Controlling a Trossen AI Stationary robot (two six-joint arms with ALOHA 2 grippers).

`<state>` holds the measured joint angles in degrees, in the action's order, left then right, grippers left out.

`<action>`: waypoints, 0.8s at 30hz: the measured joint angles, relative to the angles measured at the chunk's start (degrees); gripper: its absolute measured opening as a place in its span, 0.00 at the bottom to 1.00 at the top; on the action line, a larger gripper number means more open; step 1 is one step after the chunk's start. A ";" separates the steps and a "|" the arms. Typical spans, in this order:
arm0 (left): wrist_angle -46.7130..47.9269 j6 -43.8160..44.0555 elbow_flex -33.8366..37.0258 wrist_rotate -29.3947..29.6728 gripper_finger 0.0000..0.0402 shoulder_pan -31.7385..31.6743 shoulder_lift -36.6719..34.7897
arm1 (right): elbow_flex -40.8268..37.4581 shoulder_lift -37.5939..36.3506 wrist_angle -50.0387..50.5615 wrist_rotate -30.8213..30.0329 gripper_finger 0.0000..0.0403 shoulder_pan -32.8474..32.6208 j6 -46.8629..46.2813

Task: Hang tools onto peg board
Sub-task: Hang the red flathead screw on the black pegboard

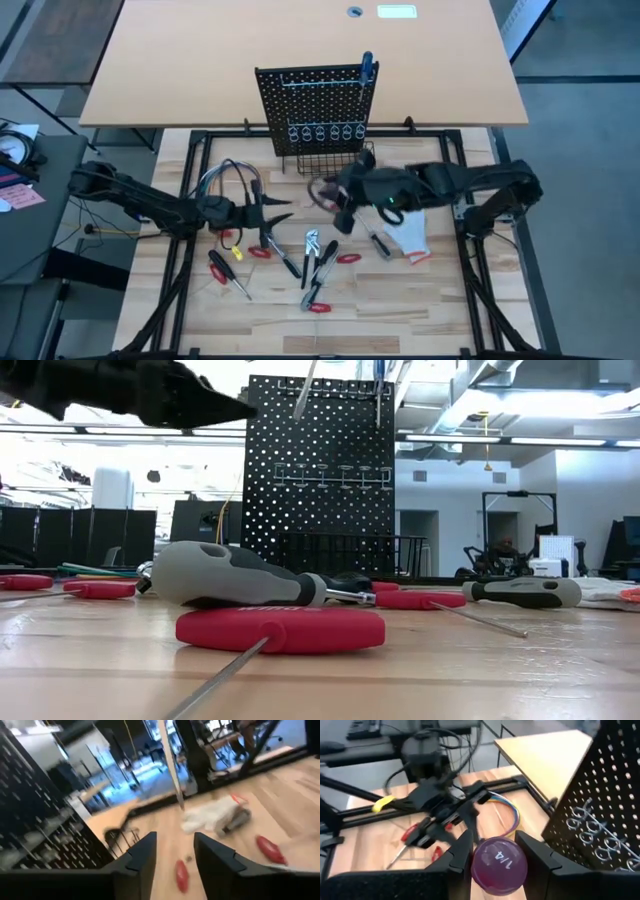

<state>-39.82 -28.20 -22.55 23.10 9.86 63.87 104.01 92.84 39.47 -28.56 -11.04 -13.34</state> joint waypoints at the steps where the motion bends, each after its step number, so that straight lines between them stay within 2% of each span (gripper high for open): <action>1: 0.30 -1.20 -0.83 0.01 0.36 -0.03 1.36 | 0.00 0.04 0.17 0.95 0.28 0.62 -0.04; 5: -0.32 -3.94 -5.23 0.14 0.40 -0.03 8.12 | -0.05 1.22 -0.13 3.10 0.28 2.21 -0.18; 10: -0.02 -4.85 -10.66 7.36 0.41 -0.32 15.52 | -0.13 1.19 0.02 5.25 0.28 2.54 -0.31; 14: 1.03 -5.45 -13.92 8.12 0.41 -0.05 18.61 | -0.13 1.20 0.49 5.89 0.28 2.42 -0.36; 19: 1.95 -5.39 -14.88 7.55 0.34 1.07 19.56 | -0.13 1.20 2.27 6.04 0.28 2.02 -1.65; 24: 1.80 -3.55 -15.01 5.09 0.21 1.30 19.26 | -0.36 1.20 3.56 5.96 0.28 1.82 -2.67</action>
<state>-38.02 -31.75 -37.56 28.18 11.16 83.13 103.64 94.04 43.03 -22.61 -9.22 -16.01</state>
